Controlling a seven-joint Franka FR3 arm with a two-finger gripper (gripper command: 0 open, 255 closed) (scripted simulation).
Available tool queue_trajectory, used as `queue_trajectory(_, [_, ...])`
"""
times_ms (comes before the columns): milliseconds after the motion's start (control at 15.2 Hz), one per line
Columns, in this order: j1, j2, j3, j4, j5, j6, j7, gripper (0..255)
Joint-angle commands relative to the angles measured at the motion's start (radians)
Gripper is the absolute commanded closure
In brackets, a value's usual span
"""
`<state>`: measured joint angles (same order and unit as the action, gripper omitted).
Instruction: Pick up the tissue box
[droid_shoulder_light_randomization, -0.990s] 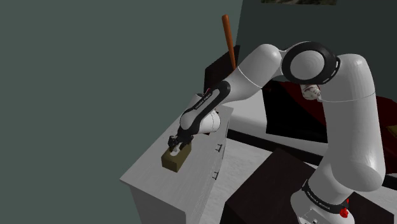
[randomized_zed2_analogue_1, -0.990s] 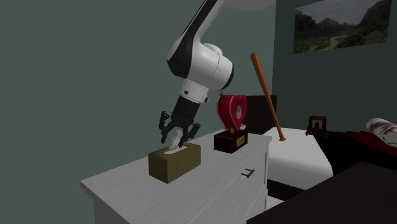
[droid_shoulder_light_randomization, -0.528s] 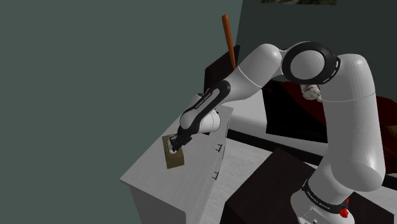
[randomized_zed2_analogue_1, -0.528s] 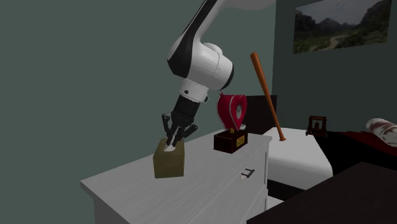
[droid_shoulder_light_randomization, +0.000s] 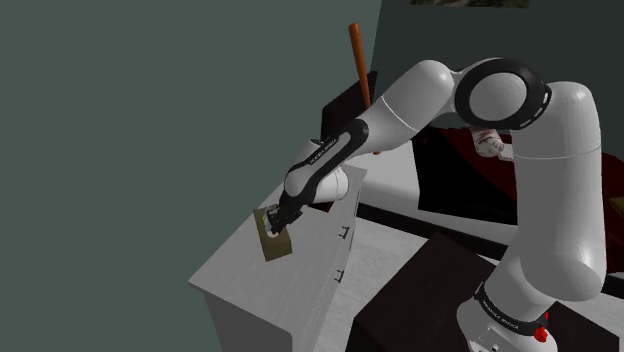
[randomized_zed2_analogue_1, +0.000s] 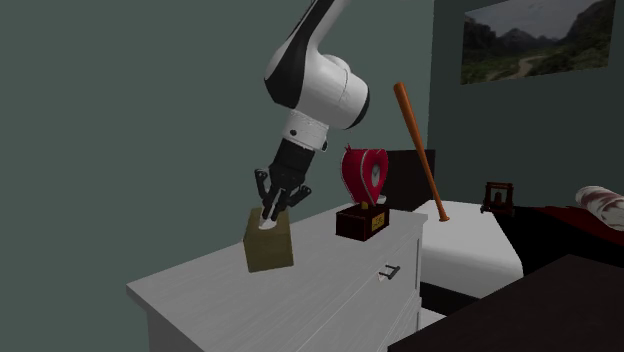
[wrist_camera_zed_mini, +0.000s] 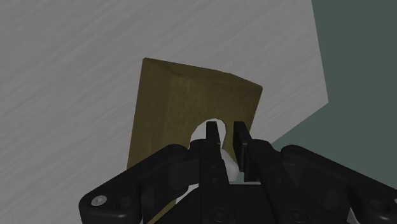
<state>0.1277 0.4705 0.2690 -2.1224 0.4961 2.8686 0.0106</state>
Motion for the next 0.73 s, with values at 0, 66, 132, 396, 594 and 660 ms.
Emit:
queue_trajectory(0, [0.005,-0.024,-0.007,-0.002,-0.007,-0.022,0.013,255])
queue_trajectory(66, [0.006,-0.036,-0.01,-0.004,-0.01,-0.032,0.019,255])
queue_trajectory(132, [0.008,-0.048,-0.013,-0.005,-0.014,-0.042,0.025,255])
queue_trajectory(396, [0.015,-0.094,-0.025,-0.009,-0.028,-0.084,0.05,255])
queue_trajectory(594, [0.017,-0.118,-0.03,-0.009,-0.036,-0.106,0.063,255])
queue_trajectory(660, [0.017,-0.118,-0.03,-0.009,-0.036,-0.106,0.063,255])
